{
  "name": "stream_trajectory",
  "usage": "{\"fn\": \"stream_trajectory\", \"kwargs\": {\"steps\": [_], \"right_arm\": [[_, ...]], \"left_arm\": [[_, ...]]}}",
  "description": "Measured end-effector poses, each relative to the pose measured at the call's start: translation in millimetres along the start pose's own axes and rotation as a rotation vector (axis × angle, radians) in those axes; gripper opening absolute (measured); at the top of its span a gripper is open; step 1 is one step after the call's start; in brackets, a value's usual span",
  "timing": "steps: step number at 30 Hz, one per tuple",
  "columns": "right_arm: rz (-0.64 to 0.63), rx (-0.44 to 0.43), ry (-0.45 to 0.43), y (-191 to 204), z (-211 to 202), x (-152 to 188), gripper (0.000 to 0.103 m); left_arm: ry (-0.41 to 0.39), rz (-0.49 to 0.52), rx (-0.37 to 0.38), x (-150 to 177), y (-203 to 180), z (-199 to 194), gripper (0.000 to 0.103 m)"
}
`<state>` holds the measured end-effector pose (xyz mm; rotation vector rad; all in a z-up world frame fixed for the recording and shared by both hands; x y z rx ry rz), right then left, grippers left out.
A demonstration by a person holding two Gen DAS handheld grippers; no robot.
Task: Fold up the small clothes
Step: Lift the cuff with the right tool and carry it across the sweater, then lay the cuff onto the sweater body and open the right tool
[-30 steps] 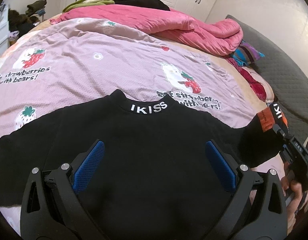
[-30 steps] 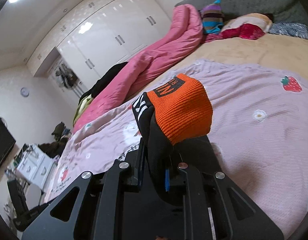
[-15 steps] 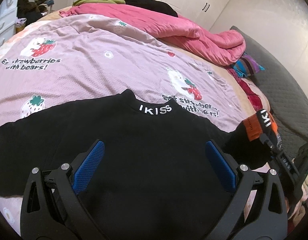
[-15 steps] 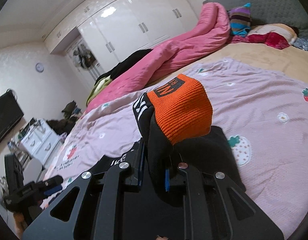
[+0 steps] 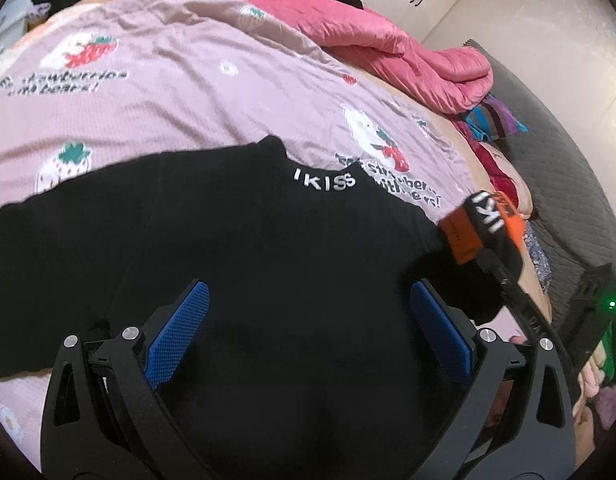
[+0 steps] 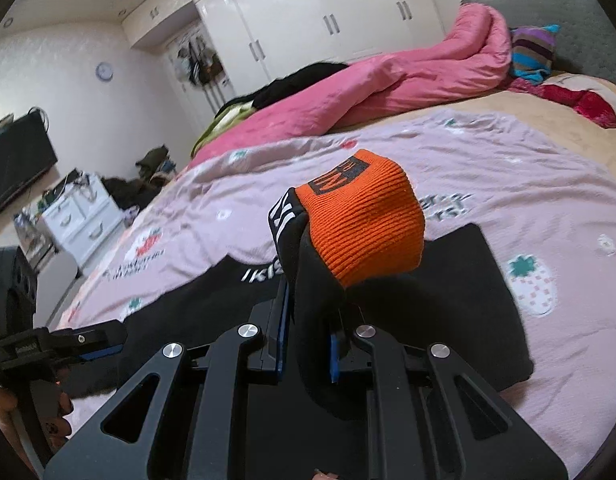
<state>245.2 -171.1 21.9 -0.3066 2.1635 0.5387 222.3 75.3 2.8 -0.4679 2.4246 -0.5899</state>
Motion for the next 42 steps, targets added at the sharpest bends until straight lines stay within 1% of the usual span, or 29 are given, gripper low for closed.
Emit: {"fn": "stream_trajectory", "kwargs": {"steps": [3,8,12,16,17,22,24,30,31,32,34,35,39,40,41,42], "right_arm": [[-0.018,-0.022,0.032,10,10,8,0.014],[-0.046,-0.051,0.075,25,23,21,0.016],[-0.052,-0.072,0.106,33,31,29,0.019],[-0.05,-0.101,0.128,37,33,35,0.029],[-0.044,-0.118,0.136,38,33,36,0.034],[-0.009,-0.21,0.168,42,22,35,0.046],[0.004,-0.22,0.159,40,14,33,0.047],[0.029,-0.2,0.145,24,-2,22,0.051],[0.039,-0.19,0.138,19,-5,19,0.051],[0.045,-0.186,0.135,15,-7,18,0.052],[0.061,-0.173,0.126,6,-12,13,0.052],[0.071,-0.166,0.121,1,-14,12,0.052],[0.111,-0.145,0.092,-19,-23,2,0.053],[0.116,-0.141,0.088,-22,-24,0,0.053],[0.126,-0.135,0.078,-28,-27,-3,0.053],[0.131,-0.132,0.074,-31,-29,-4,0.053]], "left_arm": [[0.011,-0.021,0.013,1,5,3,0.095],[0.042,-0.092,0.079,2,13,10,0.095],[0.053,-0.111,0.078,2,20,15,0.095],[0.068,-0.128,0.085,4,23,18,0.095],[0.07,-0.13,0.088,4,24,19,0.095],[0.09,-0.137,0.098,9,25,28,0.095],[0.105,-0.138,0.112,13,23,31,0.095],[0.162,-0.134,0.166,30,11,48,0.093],[0.169,-0.126,0.159,33,9,52,0.091],[0.174,-0.122,0.153,36,8,55,0.085],[0.184,-0.116,0.137,41,7,63,0.08],[0.184,-0.113,0.128,42,7,65,0.074],[0.163,-0.106,0.099,44,10,71,0.057],[0.151,-0.097,0.086,43,10,71,0.045],[0.14,-0.085,0.064,42,12,70,0.031],[0.135,-0.077,0.051,41,13,69,0.026]]}}
Point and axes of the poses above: each gripper's, at about its wrist camera, not at the fingertips, and z roughly the way its jaws point, y to its left, x to its underside, the point moved 5 cm from there along z, roughly the way its jaws point, and after that the axes turned 6 degrees about -z, right-handed, at the moved point
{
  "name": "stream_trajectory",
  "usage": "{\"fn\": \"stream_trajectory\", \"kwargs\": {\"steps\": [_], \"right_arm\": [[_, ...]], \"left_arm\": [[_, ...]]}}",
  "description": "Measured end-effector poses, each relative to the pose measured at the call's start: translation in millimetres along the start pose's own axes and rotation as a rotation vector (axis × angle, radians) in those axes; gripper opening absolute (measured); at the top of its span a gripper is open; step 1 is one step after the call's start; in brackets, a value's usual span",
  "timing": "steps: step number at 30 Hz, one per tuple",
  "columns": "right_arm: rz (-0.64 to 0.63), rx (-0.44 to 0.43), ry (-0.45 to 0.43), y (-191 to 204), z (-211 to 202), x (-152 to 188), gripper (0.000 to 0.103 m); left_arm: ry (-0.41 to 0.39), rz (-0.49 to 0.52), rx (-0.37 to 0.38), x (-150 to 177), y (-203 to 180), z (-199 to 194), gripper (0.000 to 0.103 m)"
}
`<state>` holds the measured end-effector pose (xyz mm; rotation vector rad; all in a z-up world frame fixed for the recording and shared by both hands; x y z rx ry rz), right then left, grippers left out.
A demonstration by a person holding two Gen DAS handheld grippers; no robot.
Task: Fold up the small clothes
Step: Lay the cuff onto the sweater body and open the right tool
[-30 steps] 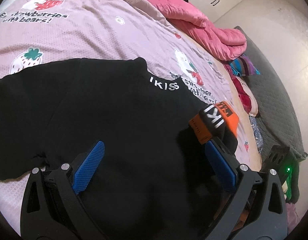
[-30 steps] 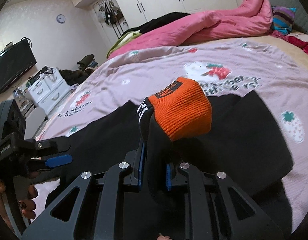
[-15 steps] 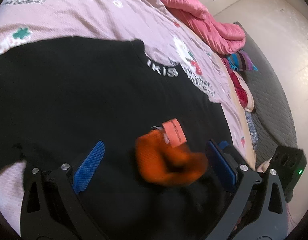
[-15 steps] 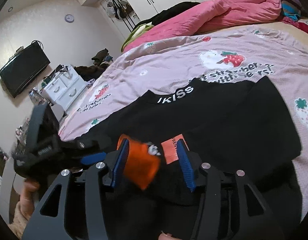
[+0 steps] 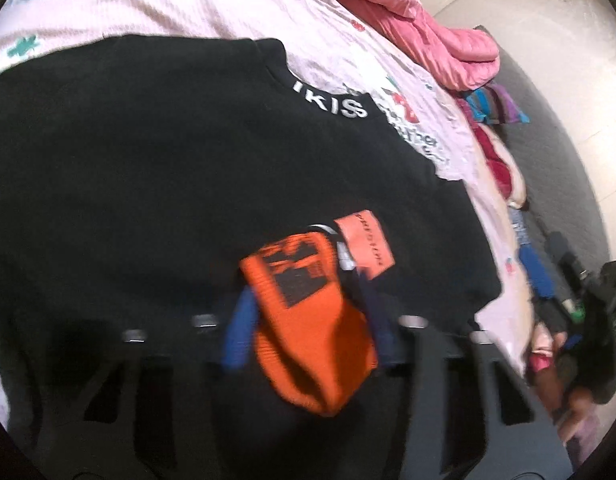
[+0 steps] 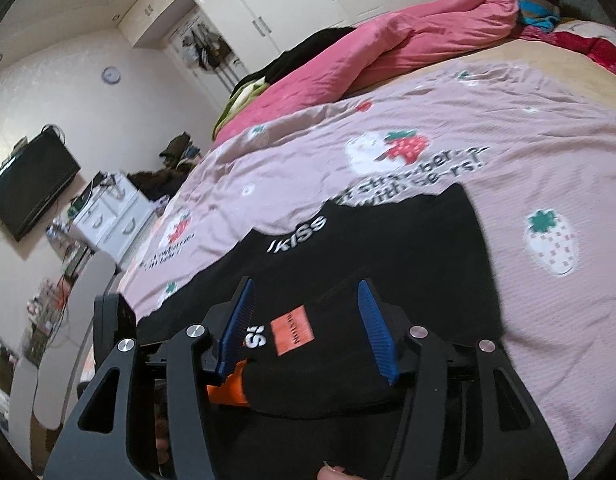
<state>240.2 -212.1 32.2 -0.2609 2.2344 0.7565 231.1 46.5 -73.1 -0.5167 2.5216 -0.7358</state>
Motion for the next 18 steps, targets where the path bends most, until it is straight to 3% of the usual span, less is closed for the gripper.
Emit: {"fn": "stream_trajectory", "kwargs": {"steps": [2,4,11,18], "right_arm": [[0.016,0.016,-0.02,-10,-7,-6,0.053],[0.032,0.041,-0.039,-22,-12,-12,0.053],[0.093,0.098,-0.072,-54,-25,-20,0.053],[0.091,0.109,-0.067,-59,-24,-21,0.053]], "left_arm": [[0.005,0.006,0.021,-2,-1,-2,0.013],[-0.004,0.022,0.045,-4,-6,-6,0.008],[-0.123,0.13,0.065,-14,-36,-40,0.006],[-0.179,0.134,0.149,-27,-45,-81,0.006]]}}
Point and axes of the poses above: each gripper's, at about its wrist camera, not at the fingertips, and z roughly the way its jaws point, y to its left, x to its underside, the point moved 5 cm from there along z, roughly the way its jaws point, and after that the axes turned 6 degrees about -z, right-handed, at the moved point
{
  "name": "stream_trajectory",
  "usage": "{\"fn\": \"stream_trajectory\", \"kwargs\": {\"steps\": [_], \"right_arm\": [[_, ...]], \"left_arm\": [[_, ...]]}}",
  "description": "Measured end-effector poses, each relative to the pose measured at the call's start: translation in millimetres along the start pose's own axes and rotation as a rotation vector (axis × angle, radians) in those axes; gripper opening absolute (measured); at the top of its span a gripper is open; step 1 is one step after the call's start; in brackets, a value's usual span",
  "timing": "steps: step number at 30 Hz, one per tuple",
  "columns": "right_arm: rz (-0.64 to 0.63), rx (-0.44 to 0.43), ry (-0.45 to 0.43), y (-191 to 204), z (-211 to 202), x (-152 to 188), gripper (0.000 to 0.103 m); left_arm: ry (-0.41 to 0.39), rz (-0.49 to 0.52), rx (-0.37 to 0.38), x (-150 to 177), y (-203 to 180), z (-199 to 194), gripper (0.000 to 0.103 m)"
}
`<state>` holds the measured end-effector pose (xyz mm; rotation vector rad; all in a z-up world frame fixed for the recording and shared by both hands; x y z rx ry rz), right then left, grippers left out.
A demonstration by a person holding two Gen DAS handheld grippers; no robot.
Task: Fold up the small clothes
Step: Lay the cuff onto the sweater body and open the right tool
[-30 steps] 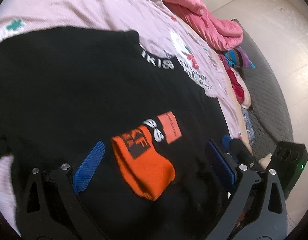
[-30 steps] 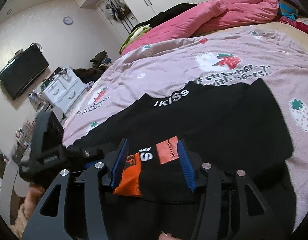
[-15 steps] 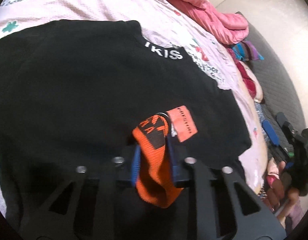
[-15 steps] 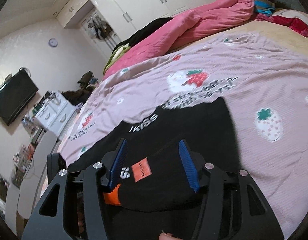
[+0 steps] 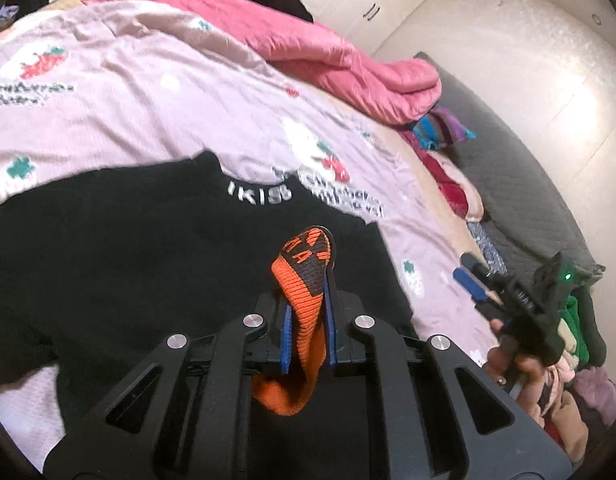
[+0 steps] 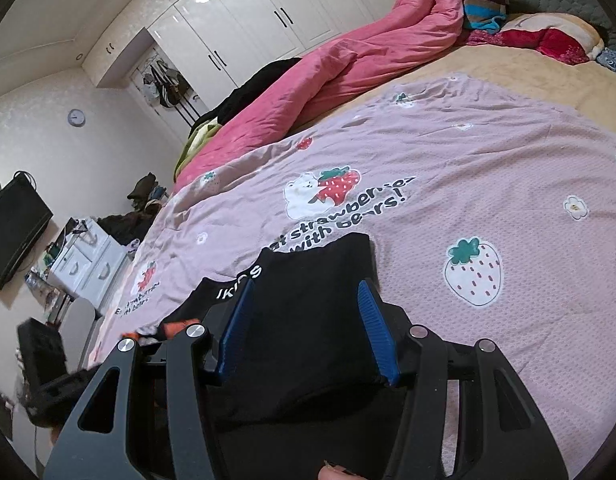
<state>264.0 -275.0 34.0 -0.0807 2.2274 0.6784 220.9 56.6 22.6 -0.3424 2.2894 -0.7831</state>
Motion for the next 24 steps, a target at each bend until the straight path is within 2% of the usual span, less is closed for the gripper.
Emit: {"fn": "stream_trajectory", "kwargs": {"steps": [5,16,24], "right_arm": [[-0.041,0.014,0.027,7,6,3,0.053],[-0.13,0.042,0.099,20,25,19,0.053],[-0.185,0.041,0.127,33,34,27,0.053]], "left_arm": [[-0.029,-0.018,-0.032,-9,12,-12,0.006],[0.027,-0.103,-0.095,-6,49,-8,0.007],[-0.017,-0.08,-0.172,-13,56,-20,0.01]]}}
Point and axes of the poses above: each gripper's, at about its wrist camera, not at the fingertips, and z roughly the way its jaws point, y to its left, x to its underside, the point moved 5 cm from there along z, roughly the way its jaws point, and after that the axes turned 6 degrees about -z, right-handed, at the moved point
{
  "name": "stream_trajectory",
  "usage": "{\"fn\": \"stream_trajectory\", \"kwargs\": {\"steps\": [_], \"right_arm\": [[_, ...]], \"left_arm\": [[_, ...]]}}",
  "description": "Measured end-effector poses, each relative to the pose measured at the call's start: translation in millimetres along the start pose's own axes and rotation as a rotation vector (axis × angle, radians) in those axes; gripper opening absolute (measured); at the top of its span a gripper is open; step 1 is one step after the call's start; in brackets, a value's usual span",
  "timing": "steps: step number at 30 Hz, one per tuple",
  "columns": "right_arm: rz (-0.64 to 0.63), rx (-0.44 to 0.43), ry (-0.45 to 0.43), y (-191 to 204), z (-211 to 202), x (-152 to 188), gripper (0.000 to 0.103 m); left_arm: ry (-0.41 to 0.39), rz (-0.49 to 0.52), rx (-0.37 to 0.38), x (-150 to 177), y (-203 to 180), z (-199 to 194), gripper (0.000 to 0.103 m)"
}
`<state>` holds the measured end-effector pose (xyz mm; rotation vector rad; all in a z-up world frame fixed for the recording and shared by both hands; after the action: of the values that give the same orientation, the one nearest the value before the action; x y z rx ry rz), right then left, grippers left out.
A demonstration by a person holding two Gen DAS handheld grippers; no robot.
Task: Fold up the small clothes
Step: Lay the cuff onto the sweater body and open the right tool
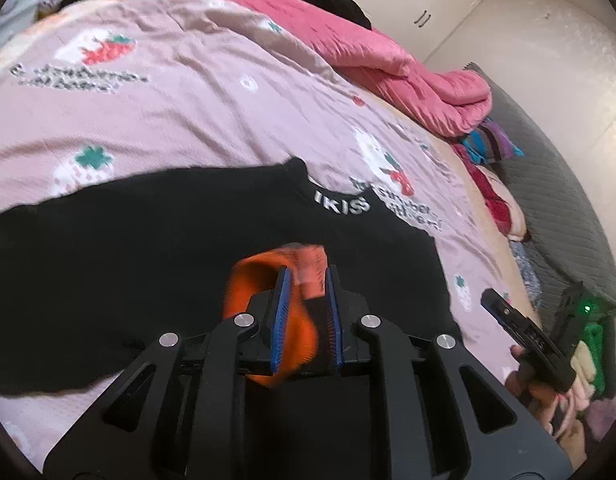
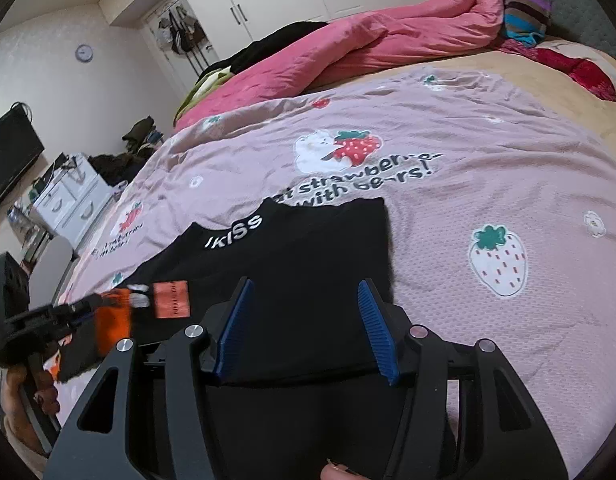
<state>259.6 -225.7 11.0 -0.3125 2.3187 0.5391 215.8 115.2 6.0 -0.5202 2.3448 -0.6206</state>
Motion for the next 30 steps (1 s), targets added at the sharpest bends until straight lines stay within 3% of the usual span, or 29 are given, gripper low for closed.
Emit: {"fn": "stream_trajectory", "kwargs": {"steps": [5,9,14,19,22,26,30], "right_arm": [[-0.029,0.004,0.016,6,6,3,0.053],[-0.064,0.002,0.042,15,14,8,0.053],[-0.124,0.001,0.075,26,22,15,0.057],[-0.139,-0.007,0.128,29,35,25,0.062],[-0.127,0.04,0.182,20,47,33,0.072],[-0.07,0.073,0.264,3,66,46,0.072],[-0.052,0.041,0.237,9,56,41,0.074]], "left_arm": [[-0.017,0.026,-0.033,-1,-1,0,0.014],[0.036,0.062,-0.07,9,-1,19,0.02],[0.101,0.127,-0.165,26,4,43,0.04],[0.149,0.133,-0.212,40,17,58,0.046],[0.15,0.137,-0.202,43,19,61,0.051],[0.155,0.123,-0.183,43,22,59,0.051],[0.157,0.11,-0.175,43,22,51,0.052]]}}
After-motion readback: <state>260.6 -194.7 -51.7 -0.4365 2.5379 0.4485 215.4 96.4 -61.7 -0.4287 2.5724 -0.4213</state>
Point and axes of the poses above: each gripper's, at about its wrist camera, not at the fingertips, and z roughly the way its jaws point, y to its left, x to its underside, the point moved 5 cm from there along z, roughly the way its jaws point, and after that the axes turned 6 degrees about -z, right-handed, at the moved point
